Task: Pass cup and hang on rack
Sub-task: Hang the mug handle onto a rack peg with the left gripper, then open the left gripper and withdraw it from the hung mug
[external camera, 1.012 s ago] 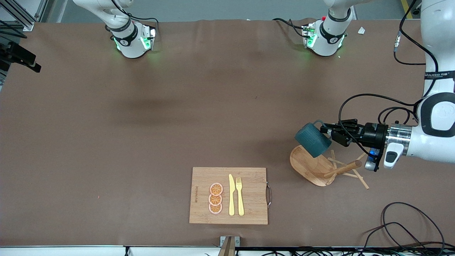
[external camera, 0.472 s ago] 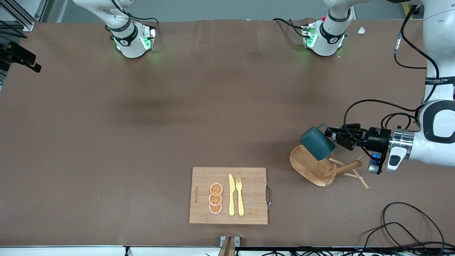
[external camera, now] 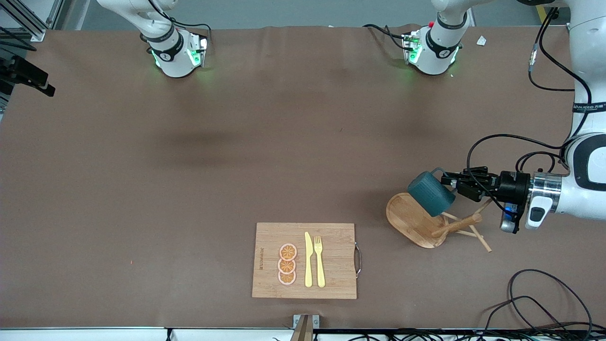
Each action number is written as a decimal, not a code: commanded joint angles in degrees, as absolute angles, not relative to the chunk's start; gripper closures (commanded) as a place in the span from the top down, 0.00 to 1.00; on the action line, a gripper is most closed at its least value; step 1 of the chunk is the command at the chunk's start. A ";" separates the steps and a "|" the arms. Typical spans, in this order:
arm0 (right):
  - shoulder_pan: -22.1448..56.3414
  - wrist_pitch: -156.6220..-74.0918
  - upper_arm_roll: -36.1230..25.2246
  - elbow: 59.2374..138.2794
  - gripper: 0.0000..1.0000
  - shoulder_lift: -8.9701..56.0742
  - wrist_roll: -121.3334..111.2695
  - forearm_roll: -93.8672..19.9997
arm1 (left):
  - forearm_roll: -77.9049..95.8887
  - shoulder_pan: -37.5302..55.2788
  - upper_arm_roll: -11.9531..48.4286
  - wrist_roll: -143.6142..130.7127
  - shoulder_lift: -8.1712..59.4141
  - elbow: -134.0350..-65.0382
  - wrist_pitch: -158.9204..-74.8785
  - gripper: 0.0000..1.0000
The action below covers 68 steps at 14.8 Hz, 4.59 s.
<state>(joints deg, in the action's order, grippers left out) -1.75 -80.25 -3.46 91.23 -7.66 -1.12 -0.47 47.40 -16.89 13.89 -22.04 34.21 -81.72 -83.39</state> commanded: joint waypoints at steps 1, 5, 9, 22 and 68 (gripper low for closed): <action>-1.58 -80.51 -3.52 92.64 1.00 -8.88 -1.14 -0.97 | 48.69 -18.19 14.33 -20.48 34.45 -81.21 -82.27 0.01; -1.49 -80.42 -3.52 92.72 1.00 -8.88 -1.14 -0.97 | 48.78 -19.33 14.33 -18.90 35.42 -81.21 -82.27 0.01; -1.58 -80.42 -3.52 92.72 1.00 -8.88 -1.14 -0.97 | 50.27 -20.56 14.33 -16.79 37.17 -81.12 -82.27 0.02; -1.58 -80.24 -3.52 92.72 1.00 -8.88 -1.14 -0.97 | 57.39 -22.15 14.15 -17.14 39.20 -81.04 -82.27 0.15; -1.58 -80.07 -3.52 92.81 1.00 -8.88 -1.14 -0.97 | 0.09 -23.12 34.89 -15.73 3.87 -85.69 -85.43 1.00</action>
